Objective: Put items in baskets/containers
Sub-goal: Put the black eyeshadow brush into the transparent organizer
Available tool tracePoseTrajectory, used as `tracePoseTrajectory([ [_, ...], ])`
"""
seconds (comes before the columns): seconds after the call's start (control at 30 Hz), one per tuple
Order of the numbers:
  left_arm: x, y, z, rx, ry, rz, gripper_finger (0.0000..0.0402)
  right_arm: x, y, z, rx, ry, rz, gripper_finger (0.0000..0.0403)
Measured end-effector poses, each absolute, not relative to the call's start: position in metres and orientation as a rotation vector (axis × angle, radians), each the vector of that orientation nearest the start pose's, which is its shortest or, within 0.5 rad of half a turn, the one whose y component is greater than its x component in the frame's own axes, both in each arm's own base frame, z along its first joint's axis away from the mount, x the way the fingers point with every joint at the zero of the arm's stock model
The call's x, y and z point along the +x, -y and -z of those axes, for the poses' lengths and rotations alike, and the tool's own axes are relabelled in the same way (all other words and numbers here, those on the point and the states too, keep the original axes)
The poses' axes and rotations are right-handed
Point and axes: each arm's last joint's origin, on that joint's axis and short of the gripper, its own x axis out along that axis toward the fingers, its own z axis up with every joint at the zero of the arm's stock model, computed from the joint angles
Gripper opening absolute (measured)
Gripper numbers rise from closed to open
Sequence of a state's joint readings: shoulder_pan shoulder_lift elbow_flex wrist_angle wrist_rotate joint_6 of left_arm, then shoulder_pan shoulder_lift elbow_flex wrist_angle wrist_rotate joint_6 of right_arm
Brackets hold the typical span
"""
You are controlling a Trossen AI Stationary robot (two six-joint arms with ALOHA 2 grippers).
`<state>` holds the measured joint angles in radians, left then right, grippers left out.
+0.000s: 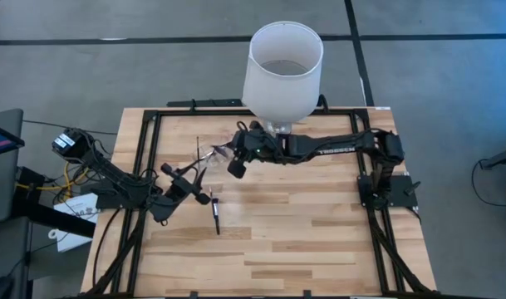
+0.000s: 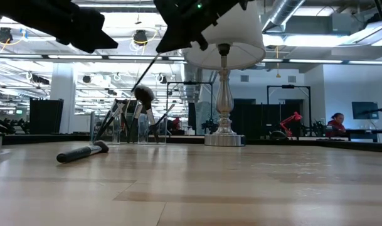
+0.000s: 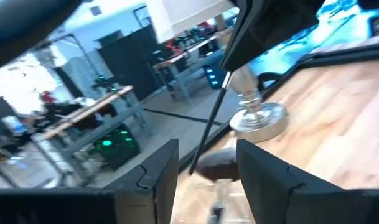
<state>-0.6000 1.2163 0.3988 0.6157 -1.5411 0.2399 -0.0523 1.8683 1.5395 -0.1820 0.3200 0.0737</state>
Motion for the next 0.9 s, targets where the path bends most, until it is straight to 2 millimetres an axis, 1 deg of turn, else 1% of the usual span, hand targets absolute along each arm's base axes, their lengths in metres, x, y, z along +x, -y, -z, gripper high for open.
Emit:
tracePoseTrajectory([
  [0.1,0.186,0.093,-0.201,0.433,-0.228,-0.951,0.0155,0.431,0.036,-0.288,-0.018,-0.497,0.383,0.0],
  [0.23,0.181,0.09,-0.213,0.391,-0.205,-0.952,0.0152,0.43,0.044,-0.288,-0.022,-0.499,0.395,0.0],
  [0.37,0.167,0.08,-0.237,0.256,-0.135,-0.961,0.0152,0.43,0.045,-0.289,-0.083,-0.515,0.38,0.0],
  [0.5,0.149,0.068,-0.26,0.12,-0.063,-0.967,0.0148,0.432,0.039,-0.306,-0.086,-0.512,0.335,0.0],
  [0.57,0.143,0.062,-0.267,0.068,-0.036,-0.974,0.0144,0.431,0.039,-0.309,-0.083,-0.521,0.318,0.0],
  [0.63,0.139,0.058,-0.272,0.039,-0.018,-0.971,0.0138,0.431,0.036,-0.307,-0.081,-0.54,0.311,0.0],
  [0.73,0.139,0.058,-0.272,0.037,-0.011,-0.957,0.0128,0.432,0.03,-0.303,-0.085,-0.562,0.3,0.0],
  [0.8,0.141,0.058,-0.27,0.052,-0.018,-0.957,0.0122,0.437,0.025,-0.296,-0.096,-0.563,0.286,0.0],
  [0.9,0.145,0.059,-0.267,0.075,-0.031,-0.967,0.0114,0.446,0.018,-0.281,-0.118,-0.588,0.262,0.0],
])
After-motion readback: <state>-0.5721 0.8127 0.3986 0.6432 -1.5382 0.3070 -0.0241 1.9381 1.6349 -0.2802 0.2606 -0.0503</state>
